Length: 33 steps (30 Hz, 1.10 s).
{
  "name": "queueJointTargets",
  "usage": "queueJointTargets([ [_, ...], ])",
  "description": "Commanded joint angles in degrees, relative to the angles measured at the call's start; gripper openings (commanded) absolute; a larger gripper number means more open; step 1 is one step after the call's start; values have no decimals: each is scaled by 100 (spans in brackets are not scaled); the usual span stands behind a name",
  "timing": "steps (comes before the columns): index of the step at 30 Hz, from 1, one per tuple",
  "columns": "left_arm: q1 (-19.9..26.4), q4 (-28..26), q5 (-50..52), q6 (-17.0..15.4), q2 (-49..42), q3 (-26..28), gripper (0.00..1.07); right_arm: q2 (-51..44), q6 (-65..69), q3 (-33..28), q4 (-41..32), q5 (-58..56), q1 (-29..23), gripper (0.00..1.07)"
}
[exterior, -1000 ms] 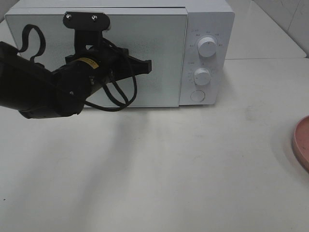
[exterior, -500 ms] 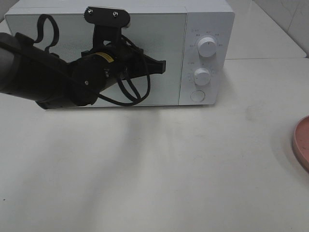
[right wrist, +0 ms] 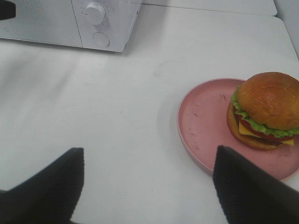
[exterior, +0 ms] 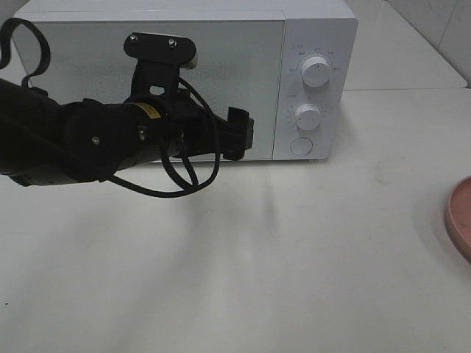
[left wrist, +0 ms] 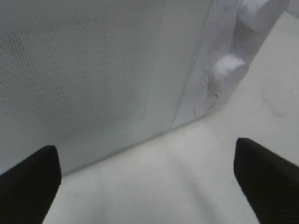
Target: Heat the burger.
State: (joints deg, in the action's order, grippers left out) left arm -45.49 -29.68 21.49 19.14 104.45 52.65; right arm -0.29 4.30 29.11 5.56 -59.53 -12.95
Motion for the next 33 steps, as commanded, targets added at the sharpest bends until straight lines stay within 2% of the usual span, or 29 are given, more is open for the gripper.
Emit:
queueJointTargets([
  [1,-17,138,-1266,29,-269,-29,100,-143,-92,-11,-6,11,23,75],
  [5,-17,493,-1948,29,-430,-29,100,-143,-92,-11,-6,11,23,75],
  [6,-17,785,-2343,29,-561,-29,100,-143,-92,-11,-6,11,23,75],
  [8,-17,945,-2555,29,-630,-29,100,-143,-92,-11,-6,11,23,75],
  [10,-17,1409,-3088,29,-865,-29,100,-143,-92,-11,-6,11,23,75],
  [17,-17,1937,-4337,0,-1364,-29,100,-143,-92,-11,-6,11,23,75],
  [19,-17,2074,-5162,-275,-1702,-29,100,-143,-92,-11,-6,11,23,75],
  [20,-17,2074,-5162,-275,-1702,-29,100,-143,-92,-11,-6,11,23,75],
  [21,-17,2120,-5294,-430,-1776,-29,100,-143,-92,-11,-6,11,23,75],
  [22,-17,2298,-5592,-808,-1891,-29,100,-143,-92,-11,-6,11,23,75],
  [23,-17,2298,-5592,-808,-1891,-29,100,-143,-92,-11,-6,11,23,75],
  [24,-17,2435,-5701,-974,-1937,-29,100,-143,-92,-11,-6,11,23,75],
  [25,11,2762,-5982,-1369,-2000,-29,100,-143,-92,-11,-6,11,23,75],
  [26,11,2762,-5982,-1369,-2000,-29,100,-143,-92,-11,-6,11,23,75],
  [28,241,3100,-6434,-1914,-2063,-29,100,-143,-92,-11,-6,11,23,75],
  [31,378,3146,-6595,-2000,-2074,-29,100,-143,-92,-11,-6,11,23,75],
  [33,1066,3094,-7191,-1960,-2194,-29,100,-143,-92,-11,-6,11,23,75],
])
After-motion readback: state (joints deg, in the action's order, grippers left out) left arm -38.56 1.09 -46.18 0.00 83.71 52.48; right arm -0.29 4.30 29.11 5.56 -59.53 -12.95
